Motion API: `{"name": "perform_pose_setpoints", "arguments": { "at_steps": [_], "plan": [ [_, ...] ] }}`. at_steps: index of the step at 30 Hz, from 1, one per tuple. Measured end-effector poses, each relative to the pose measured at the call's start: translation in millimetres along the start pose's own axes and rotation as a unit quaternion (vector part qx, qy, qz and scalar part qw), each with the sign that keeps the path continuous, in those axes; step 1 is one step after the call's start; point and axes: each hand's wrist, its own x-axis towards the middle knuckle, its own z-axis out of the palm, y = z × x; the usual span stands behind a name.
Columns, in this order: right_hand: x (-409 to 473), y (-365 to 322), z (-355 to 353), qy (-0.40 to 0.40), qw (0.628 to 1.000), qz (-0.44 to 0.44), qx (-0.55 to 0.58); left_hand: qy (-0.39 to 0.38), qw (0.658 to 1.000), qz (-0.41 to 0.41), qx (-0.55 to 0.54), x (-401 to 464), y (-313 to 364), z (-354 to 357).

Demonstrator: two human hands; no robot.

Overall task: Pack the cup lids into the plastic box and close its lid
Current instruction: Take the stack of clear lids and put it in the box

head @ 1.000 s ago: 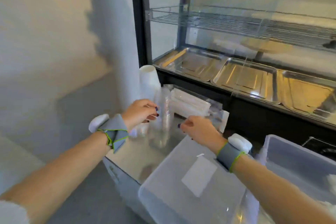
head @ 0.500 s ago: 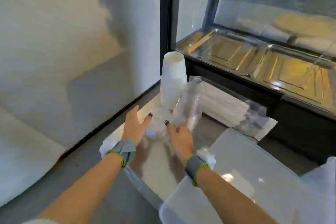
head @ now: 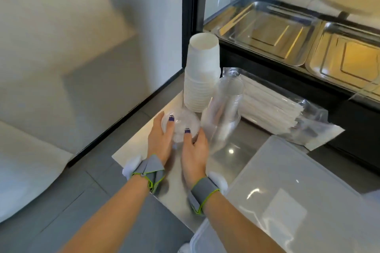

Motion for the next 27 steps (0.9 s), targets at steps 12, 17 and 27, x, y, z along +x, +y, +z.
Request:
{"name": "perform_pose_setpoints", "arguments": {
  "at_steps": [12, 17, 27],
  "plan": [
    [-12, -2, -2, -0.006, 0.997, 0.058, 0.041, 0.015, 0.994, -0.035, -0.103, -12, 4, 1],
    [-16, -3, -14, -0.015, 0.997, 0.064, 0.047, 0.011, 0.975, -0.087, -0.205, -25, 10, 0],
    [-23, -8, -57, 0.005, 0.984, 0.079, 0.16, -0.014, 0.953, -0.149, -0.264, -58, 32, 10]
  ]
}}
